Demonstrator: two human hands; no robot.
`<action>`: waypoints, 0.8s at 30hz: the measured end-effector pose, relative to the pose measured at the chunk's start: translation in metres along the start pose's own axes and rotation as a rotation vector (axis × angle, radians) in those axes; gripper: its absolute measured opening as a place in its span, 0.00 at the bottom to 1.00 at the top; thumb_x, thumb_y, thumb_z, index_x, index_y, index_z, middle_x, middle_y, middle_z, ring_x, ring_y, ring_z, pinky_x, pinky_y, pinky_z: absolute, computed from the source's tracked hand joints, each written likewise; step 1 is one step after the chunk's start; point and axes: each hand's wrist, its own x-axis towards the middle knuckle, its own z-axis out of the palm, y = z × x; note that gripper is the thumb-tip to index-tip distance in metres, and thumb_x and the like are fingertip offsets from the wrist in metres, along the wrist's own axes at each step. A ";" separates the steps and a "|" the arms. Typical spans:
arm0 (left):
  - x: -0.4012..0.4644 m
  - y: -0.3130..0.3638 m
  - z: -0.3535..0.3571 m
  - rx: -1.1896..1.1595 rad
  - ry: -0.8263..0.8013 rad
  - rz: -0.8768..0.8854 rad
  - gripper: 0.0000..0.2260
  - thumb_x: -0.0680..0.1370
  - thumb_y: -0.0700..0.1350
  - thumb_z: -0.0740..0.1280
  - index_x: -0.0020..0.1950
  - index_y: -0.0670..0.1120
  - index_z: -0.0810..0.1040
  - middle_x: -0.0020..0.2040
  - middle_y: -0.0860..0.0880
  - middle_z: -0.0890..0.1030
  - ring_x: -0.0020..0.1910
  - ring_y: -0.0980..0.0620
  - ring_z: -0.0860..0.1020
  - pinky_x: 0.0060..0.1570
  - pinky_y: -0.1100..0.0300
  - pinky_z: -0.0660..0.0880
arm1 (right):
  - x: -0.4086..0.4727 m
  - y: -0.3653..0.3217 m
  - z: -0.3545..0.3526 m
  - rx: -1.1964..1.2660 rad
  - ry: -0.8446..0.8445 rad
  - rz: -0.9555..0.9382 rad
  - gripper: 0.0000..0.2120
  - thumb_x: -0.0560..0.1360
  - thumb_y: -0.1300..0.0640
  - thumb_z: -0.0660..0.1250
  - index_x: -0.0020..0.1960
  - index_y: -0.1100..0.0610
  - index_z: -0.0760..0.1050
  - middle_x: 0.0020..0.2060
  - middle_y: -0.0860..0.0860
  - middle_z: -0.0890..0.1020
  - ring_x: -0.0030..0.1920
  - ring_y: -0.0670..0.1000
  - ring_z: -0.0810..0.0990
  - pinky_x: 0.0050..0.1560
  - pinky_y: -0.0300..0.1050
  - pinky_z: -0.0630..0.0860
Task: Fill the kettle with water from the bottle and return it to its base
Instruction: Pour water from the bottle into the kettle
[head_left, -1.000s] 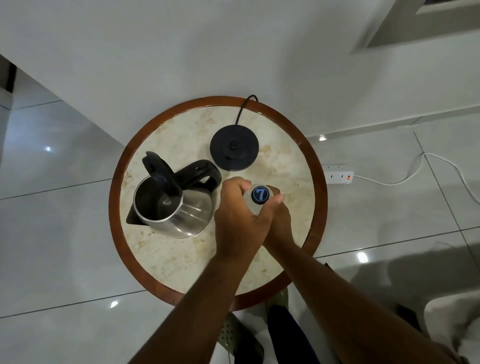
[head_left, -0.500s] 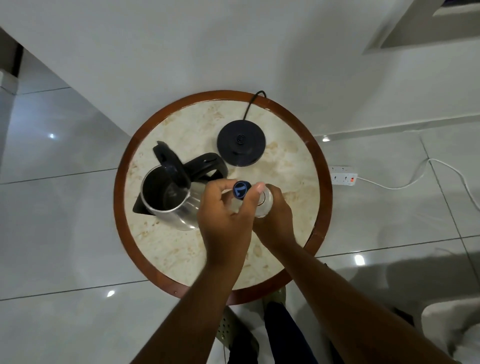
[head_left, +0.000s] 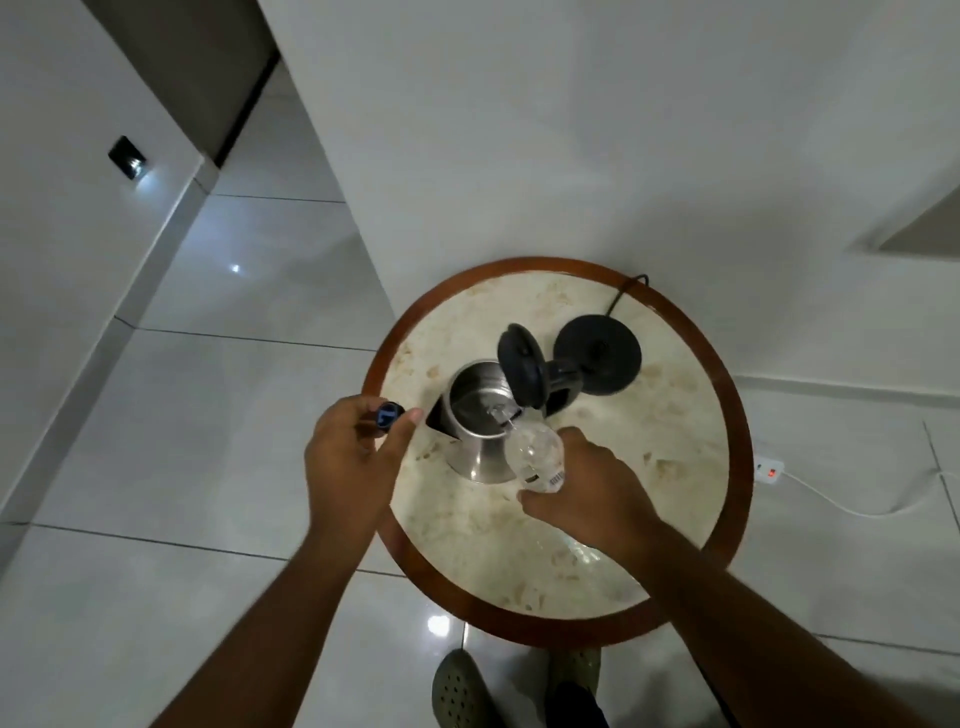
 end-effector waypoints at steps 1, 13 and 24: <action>-0.001 0.001 -0.001 -0.016 -0.010 0.002 0.18 0.68 0.65 0.68 0.50 0.55 0.76 0.45 0.58 0.79 0.44 0.57 0.80 0.40 0.64 0.76 | -0.001 -0.003 -0.002 -0.061 -0.006 0.034 0.28 0.60 0.38 0.71 0.53 0.49 0.67 0.41 0.44 0.79 0.38 0.46 0.78 0.35 0.42 0.72; -0.014 -0.001 0.008 -0.075 -0.079 -0.052 0.15 0.71 0.58 0.72 0.54 0.54 0.79 0.49 0.56 0.78 0.40 0.62 0.78 0.35 0.78 0.70 | 0.016 -0.047 -0.035 -0.465 -0.163 0.077 0.32 0.60 0.37 0.69 0.57 0.54 0.68 0.43 0.47 0.77 0.43 0.51 0.78 0.46 0.47 0.76; -0.014 0.005 0.020 -0.034 -0.090 -0.078 0.17 0.72 0.54 0.72 0.58 0.49 0.80 0.54 0.50 0.80 0.42 0.59 0.77 0.41 0.67 0.73 | 0.013 -0.048 -0.040 -0.486 -0.143 0.041 0.34 0.62 0.37 0.72 0.60 0.54 0.68 0.46 0.49 0.79 0.46 0.52 0.79 0.50 0.50 0.77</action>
